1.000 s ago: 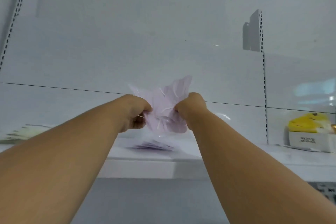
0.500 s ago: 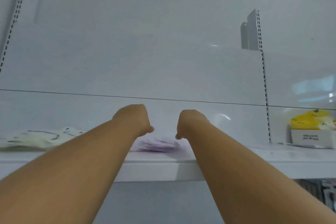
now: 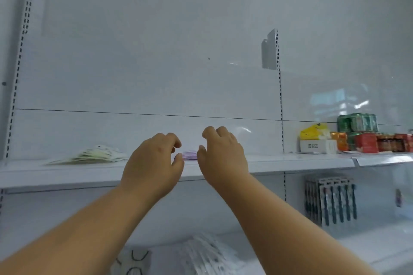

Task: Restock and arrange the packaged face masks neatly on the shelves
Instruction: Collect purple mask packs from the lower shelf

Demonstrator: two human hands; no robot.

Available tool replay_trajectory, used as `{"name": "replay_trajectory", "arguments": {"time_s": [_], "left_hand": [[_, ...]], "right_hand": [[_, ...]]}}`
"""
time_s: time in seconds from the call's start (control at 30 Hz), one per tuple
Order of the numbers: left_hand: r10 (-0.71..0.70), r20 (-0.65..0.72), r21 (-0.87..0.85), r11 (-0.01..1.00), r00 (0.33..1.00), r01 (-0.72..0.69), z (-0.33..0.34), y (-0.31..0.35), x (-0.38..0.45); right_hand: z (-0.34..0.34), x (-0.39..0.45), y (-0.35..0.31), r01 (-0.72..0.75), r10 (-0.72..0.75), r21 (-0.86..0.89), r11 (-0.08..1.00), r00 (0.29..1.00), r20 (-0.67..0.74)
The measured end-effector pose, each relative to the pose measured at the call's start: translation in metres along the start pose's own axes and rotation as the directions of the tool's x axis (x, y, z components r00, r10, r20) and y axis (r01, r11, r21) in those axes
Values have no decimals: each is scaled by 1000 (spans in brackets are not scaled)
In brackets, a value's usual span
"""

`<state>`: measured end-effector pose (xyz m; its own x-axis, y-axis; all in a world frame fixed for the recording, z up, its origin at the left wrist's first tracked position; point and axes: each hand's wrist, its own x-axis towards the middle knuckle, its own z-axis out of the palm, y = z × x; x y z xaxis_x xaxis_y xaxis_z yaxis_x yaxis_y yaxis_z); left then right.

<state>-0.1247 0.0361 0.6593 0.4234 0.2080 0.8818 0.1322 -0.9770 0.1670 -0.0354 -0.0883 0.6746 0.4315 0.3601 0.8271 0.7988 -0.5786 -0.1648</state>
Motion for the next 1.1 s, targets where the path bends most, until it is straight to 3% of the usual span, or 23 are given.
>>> {"name": "replay_trajectory", "arguments": {"time_s": [0.2, 0.37, 0.47, 0.57, 0.77, 1.1], "left_hand": [[-47, 14, 20, 999, 999, 47, -42, 15, -133], [-162, 130, 5, 987, 978, 163, -45, 36, -255], [-235, 247, 24, 971, 940, 237, -45, 46, -324], [-311, 342, 79, 950, 887, 302, -47, 36, -393], [-504, 479, 143, 853, 719, 502, -29, -25, -475], [-612, 598, 186, 735, 518, 652, 49, -194, -514]], "right_hand": [[-21, -119, -28, 62, -65, 211, 976, 998, 6], [-20, -235, -21, 95, -109, 307, 947, 994, 30], [-13, -300, -16, 27, -82, 358, 933, 987, 139], [6, -357, -19, -46, -79, 381, 924, 949, 305], [73, -419, -39, -215, -2, 328, 920, 834, 551], [267, -441, -116, -371, 77, 267, 890, 697, 713]]}}
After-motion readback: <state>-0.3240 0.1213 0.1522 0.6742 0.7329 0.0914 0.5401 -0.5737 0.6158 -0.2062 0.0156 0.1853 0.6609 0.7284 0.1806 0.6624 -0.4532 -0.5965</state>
